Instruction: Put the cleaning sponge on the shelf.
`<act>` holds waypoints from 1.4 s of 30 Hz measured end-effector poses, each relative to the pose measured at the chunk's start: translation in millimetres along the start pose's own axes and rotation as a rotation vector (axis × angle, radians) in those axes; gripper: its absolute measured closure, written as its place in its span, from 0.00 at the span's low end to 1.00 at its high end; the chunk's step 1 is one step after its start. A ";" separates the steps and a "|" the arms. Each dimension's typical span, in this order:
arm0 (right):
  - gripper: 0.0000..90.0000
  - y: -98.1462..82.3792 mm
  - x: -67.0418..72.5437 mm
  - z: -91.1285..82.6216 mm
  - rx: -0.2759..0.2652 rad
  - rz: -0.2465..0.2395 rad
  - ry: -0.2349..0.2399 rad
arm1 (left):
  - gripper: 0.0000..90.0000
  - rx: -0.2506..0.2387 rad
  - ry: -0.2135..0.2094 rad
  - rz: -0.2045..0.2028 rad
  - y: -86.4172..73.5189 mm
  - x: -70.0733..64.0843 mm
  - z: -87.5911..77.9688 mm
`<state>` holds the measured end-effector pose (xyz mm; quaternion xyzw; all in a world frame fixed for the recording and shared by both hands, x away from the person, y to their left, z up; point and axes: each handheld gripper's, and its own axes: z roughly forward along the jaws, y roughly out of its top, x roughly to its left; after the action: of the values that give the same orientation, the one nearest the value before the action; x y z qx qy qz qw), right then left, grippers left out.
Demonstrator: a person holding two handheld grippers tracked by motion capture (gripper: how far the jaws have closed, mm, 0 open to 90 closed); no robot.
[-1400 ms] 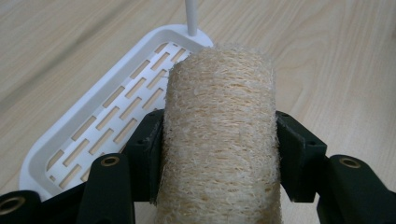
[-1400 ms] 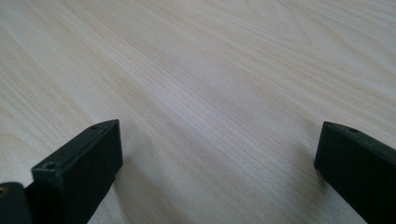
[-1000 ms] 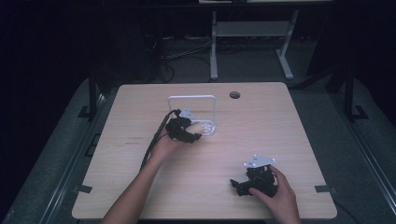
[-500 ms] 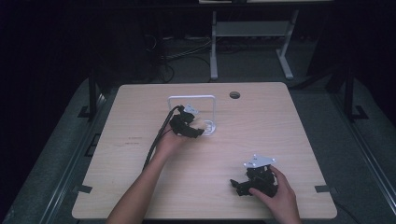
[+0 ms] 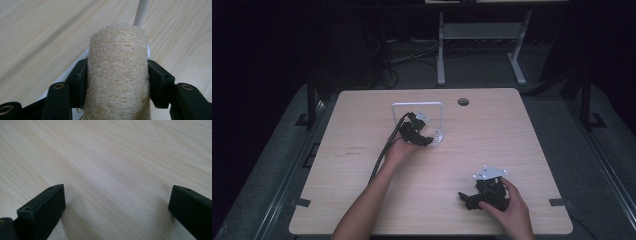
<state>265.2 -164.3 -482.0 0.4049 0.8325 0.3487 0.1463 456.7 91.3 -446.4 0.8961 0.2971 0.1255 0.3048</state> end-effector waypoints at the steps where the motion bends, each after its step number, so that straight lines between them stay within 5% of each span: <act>1: 0.01 0.0 0.0 0.0 0.000 0.000 0.000 | 0.46 0.003 -0.001 0.003 0.1 0.4 1.3; 14: 0.01 0.0 0.0 0.0 0.000 0.000 0.000 | 0.45 0.019 -0.010 0.001 -1.4 0.1 8.0; 22: 0.01 0.0 0.0 -0.1 0.002 0.000 -0.001 | 0.37 0.006 0.003 0.001 -0.3 -0.4 3.9; 30: 0.01 0.1 0.2 -0.1 0.001 0.003 0.001 | 0.37 -0.024 -0.005 -0.019 -0.7 -3.8 -11.2; 42: 0.01 0.0 0.0 0.0 0.000 0.000 0.000 | 0.41 -0.073 -0.002 0.011 -0.6 -9.0 -41.8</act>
<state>265.2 -164.3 -482.1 0.4047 0.8326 0.3488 0.1463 432.3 105.9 -414.5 0.8863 0.2868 0.1369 0.3369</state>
